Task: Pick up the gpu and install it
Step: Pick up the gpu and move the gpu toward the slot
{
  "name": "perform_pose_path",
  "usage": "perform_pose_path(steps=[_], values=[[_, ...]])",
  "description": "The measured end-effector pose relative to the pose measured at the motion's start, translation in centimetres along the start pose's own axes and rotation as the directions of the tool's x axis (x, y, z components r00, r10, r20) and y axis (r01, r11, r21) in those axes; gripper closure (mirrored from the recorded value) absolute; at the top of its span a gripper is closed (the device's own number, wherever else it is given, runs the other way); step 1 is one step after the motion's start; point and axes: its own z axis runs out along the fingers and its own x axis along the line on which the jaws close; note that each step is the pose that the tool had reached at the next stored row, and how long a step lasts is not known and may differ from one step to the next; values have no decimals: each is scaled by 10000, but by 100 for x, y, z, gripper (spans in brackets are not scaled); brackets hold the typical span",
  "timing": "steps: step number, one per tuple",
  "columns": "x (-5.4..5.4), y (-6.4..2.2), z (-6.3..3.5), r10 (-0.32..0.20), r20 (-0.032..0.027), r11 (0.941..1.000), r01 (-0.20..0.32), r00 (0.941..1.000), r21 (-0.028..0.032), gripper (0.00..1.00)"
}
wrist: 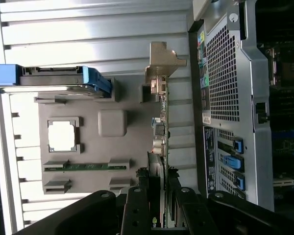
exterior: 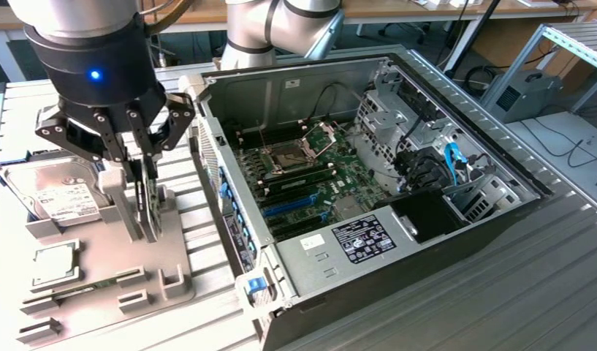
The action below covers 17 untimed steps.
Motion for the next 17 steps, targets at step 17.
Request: perform_pose_path(steps=[17], values=[[-192, 53, -540, -1, 2, 10000, 1, 10000, 36, 74]])
